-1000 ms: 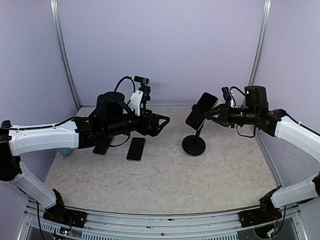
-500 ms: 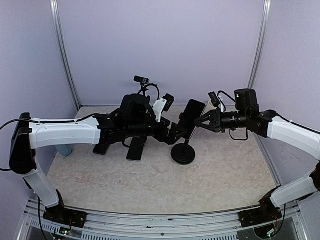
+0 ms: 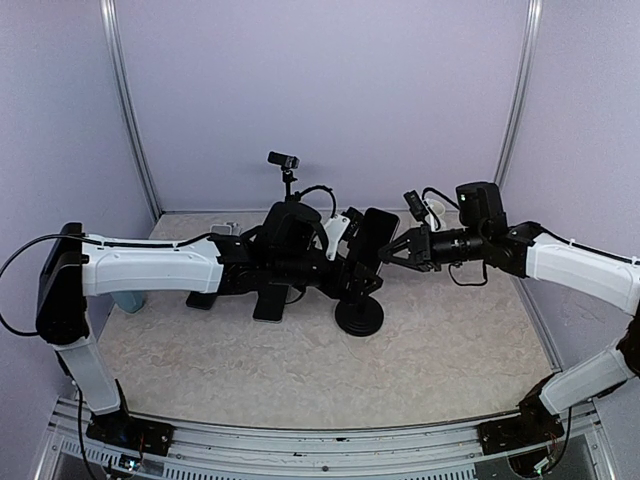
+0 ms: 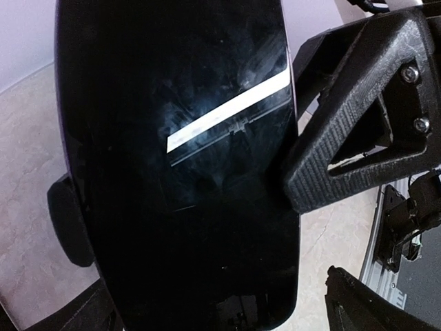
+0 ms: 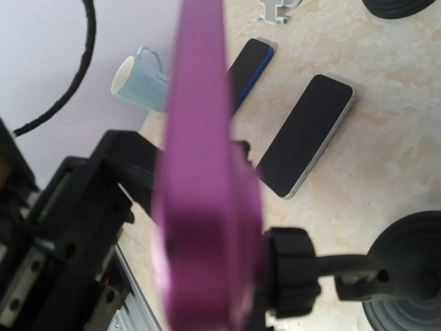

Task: Remove the phone from the phone stand

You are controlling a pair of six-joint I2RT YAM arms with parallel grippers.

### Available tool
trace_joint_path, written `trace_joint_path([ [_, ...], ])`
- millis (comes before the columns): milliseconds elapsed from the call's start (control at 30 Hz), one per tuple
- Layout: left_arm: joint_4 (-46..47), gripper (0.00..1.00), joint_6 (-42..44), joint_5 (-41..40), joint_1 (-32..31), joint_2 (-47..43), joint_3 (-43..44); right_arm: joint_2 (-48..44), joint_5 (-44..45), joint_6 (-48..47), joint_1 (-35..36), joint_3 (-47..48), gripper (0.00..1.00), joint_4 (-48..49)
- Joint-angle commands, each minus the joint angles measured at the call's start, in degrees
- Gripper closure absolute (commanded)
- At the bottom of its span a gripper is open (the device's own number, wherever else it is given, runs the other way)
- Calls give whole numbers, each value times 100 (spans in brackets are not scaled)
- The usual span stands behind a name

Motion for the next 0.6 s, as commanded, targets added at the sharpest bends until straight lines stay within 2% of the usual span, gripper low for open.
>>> trace_joint_path([
  [0, -118, 2, -16, -303, -128, 191, 303, -9, -66, -116, 128, 143, 100, 754],
  [200, -241, 10, -139, -722, -144, 357, 494, 48, -23, -128, 193, 150, 100, 722],
  [400, -210, 34, -231, -1014, -144, 375, 395, -3, 19, -142, 217, 80, 100, 694],
  [467, -154, 41, -248, -1048, -135, 327, 305, -64, 43, -136, 222, 44, 89, 711],
  [567, -42, 50, -265, -1110, -135, 232, 155, -254, 191, -125, 222, -105, 64, 690],
])
